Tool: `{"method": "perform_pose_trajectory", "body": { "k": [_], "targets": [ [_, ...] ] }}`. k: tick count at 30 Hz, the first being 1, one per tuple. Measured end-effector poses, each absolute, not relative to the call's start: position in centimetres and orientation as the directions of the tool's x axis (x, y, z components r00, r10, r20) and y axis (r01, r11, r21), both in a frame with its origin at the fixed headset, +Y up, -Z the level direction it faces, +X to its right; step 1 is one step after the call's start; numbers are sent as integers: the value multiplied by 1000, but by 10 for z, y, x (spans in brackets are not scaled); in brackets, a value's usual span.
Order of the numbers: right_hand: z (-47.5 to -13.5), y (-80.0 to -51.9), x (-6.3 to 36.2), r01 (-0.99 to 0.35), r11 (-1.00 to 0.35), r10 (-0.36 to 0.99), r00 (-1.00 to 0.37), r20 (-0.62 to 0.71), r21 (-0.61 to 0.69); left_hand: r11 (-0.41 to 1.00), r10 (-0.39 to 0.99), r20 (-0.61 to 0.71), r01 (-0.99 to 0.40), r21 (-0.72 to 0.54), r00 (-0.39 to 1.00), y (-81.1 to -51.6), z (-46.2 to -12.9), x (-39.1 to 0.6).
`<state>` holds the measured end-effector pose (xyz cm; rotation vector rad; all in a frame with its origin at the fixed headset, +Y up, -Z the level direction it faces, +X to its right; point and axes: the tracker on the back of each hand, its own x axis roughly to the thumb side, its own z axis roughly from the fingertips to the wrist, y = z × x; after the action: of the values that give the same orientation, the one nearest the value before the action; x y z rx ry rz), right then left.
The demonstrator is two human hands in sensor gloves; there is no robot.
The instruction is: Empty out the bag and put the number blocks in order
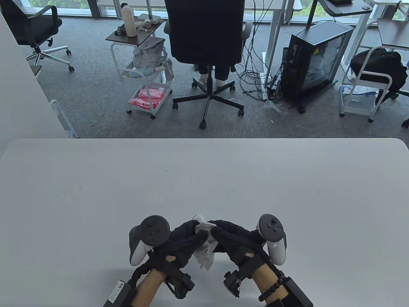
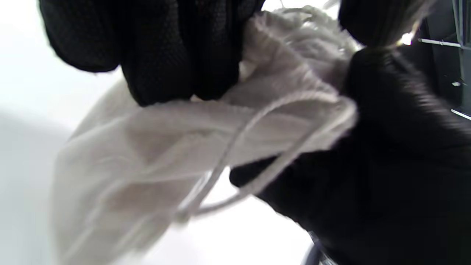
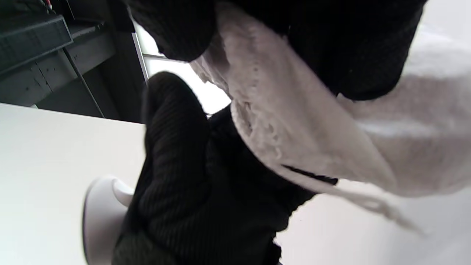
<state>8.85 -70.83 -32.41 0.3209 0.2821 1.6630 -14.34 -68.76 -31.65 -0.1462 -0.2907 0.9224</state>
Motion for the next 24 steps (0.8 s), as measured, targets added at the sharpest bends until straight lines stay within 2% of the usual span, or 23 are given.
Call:
{"method": "perform_pose_trajectory", "body": {
  "k": [2, 5, 11, 17, 20, 21, 23, 24],
  "targets": [
    [-324, -708, 86, -928, -149, 989, -137, 58, 340, 562, 826, 177, -805, -190, 535, -692, -318, -144],
    [-324, -705, 89, -941, -276, 960, -260, 103, 195, 496, 867, 148, -848, -185, 475, -694, -321, -150],
    [-318, -687, 83, -841, -542, 817, -527, 234, -2, 524, 845, 219, -838, -155, 488, -683, -319, -152],
    [-312, -669, 95, -786, -594, 736, -617, 281, -170, 703, 670, 268, -708, 67, 692, -660, -315, -166],
    [-310, -661, 102, -689, -658, 624, -725, 291, -304, 814, 506, 265, -556, 169, 821, -652, -310, -163],
    [-309, -657, 106, -645, -675, 575, -764, 293, -358, 865, 400, 238, -451, 222, 885, -648, -309, -162],
    [-307, -652, 111, -605, -684, 533, -796, 288, -408, 882, 346, 210, -393, 260, 915, -645, -309, -162],
    [-306, -651, 111, -572, -691, 500, -819, 280, -441, 890, 346, 201, -389, 239, 916, -644, -308, -159]
  ]
}}
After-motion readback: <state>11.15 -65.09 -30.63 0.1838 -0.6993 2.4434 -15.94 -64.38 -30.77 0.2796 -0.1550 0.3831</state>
